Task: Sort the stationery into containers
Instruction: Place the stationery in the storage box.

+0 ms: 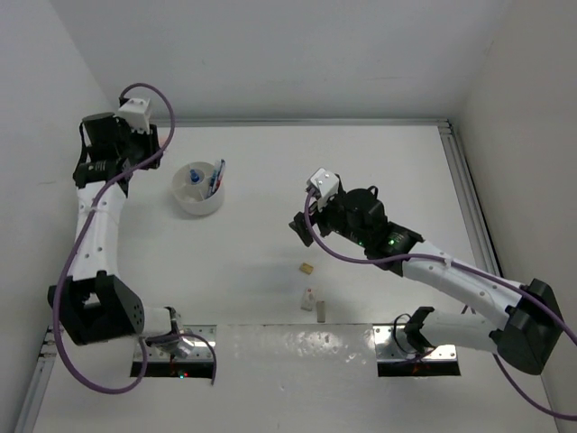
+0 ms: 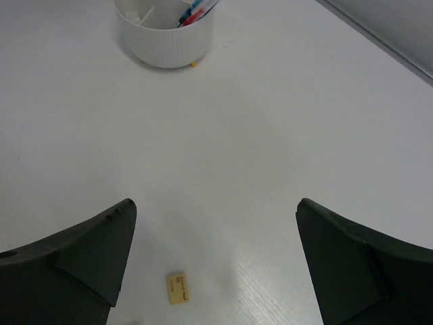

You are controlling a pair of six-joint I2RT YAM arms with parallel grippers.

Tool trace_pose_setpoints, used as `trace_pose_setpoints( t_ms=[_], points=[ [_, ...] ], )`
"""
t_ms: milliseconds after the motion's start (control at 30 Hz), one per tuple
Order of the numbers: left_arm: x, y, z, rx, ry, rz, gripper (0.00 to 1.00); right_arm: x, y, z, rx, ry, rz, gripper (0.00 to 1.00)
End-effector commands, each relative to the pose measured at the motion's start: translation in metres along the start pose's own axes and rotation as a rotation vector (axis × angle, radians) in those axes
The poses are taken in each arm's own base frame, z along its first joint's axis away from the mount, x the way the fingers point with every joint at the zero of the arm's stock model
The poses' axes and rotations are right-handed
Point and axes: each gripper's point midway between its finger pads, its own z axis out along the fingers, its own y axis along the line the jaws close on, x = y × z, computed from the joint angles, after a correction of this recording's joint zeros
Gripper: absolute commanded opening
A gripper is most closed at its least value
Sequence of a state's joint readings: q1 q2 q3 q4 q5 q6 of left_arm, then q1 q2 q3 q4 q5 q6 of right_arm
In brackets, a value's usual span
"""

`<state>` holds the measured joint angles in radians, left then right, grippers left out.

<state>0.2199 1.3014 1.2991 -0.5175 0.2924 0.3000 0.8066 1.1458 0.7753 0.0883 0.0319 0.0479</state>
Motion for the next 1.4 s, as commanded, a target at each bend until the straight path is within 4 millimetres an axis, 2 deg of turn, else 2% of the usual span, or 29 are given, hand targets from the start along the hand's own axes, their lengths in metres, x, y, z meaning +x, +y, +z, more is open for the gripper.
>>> trace_pose_setpoints(
  t_ms=[0,133,233,333,433,633,733,767,933,1067,1367],
  points=[
    [0.012,0.02,0.024,-0.085,0.075,-0.075,0.0,-0.013,-0.006,0.002,0.007,-0.064,0.051,0.99],
    [0.019,0.03,0.058,-0.121,0.107,-0.027,0.0,-0.007,-0.011,0.005,0.001,-0.046,0.075,0.99],
    [0.023,0.036,0.076,-0.124,0.117,-0.009,0.0,-0.002,-0.014,0.007,0.001,-0.022,0.088,0.99],
    [0.033,0.028,0.092,-0.098,0.146,0.022,0.0,0.001,-0.018,0.008,0.011,-0.008,0.101,0.99],
    [0.045,0.02,0.101,-0.082,0.182,0.027,0.0,0.002,-0.02,0.008,0.017,0.002,0.119,0.99],
    [0.065,0.019,0.111,-0.108,0.22,0.005,0.0,0.004,-0.024,0.004,0.035,0.016,0.128,0.99],
    [0.076,0.022,0.111,-0.156,0.251,0.008,0.0,0.004,-0.026,0.001,0.046,0.023,0.126,0.99],
    [0.079,0.029,0.109,-0.206,0.265,0.002,0.0,0.005,-0.027,0.001,0.051,0.028,0.126,0.99],
    [0.088,0.018,0.102,-0.205,0.292,0.012,0.0,0.007,-0.027,-0.004,0.056,0.025,0.142,0.99],
    [0.094,0.001,0.098,-0.151,0.316,0.013,0.0,0.012,-0.025,-0.005,0.054,0.034,0.154,0.99],
    [0.096,0.002,0.089,-0.167,0.325,0.024,0.0,0.014,-0.024,-0.013,0.061,0.027,0.163,0.99]
  ],
)
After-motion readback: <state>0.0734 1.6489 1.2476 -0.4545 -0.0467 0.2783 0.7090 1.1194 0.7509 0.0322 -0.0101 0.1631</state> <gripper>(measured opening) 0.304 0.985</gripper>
